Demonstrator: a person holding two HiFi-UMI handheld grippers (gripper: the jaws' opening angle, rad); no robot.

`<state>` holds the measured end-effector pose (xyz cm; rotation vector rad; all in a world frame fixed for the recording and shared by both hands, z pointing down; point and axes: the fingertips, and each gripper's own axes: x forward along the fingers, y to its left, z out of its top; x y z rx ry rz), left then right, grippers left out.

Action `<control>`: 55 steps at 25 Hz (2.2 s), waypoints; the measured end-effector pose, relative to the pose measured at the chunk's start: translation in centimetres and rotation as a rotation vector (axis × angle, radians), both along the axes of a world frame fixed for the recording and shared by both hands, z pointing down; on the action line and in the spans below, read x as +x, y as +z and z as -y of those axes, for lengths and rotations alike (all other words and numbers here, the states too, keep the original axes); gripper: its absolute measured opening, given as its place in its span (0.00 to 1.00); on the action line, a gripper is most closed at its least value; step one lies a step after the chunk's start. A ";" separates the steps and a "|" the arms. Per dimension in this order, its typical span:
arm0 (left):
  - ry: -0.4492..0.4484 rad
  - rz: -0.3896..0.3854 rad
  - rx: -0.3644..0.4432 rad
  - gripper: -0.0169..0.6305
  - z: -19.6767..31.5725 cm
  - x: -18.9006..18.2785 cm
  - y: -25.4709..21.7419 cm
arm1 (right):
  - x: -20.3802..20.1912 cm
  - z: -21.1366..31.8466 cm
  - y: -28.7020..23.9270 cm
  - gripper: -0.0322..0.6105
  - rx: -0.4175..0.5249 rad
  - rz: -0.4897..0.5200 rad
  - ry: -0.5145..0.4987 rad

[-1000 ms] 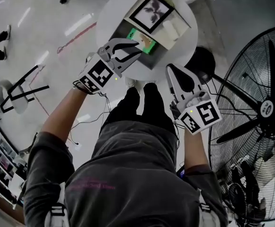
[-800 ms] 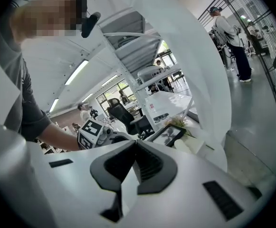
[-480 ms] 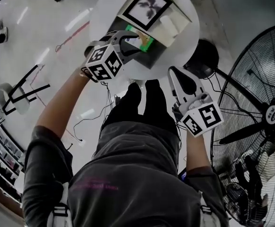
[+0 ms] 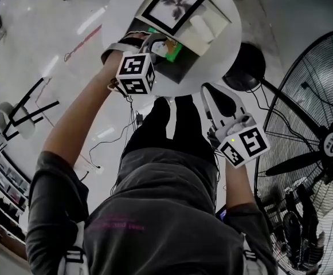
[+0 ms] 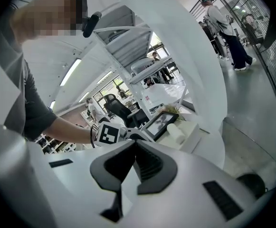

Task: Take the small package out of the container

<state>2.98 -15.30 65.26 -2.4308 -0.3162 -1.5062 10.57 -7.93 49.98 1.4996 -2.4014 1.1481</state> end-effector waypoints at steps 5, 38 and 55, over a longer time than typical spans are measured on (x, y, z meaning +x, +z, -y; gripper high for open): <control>0.093 0.105 0.034 0.48 -0.7 -0.2 1.2 | 0.1 -0.3 0.5 0.08 -0.012 0.008 -0.002; 0.209 0.180 0.196 0.31 -2.5 -0.9 3.5 | -0.1 -2.1 0.7 0.08 -0.028 0.047 -0.003; 0.183 0.127 0.130 0.12 -3.4 -1.1 -0.3 | -0.7 -1.1 -1.7 0.08 0.017 0.037 -0.014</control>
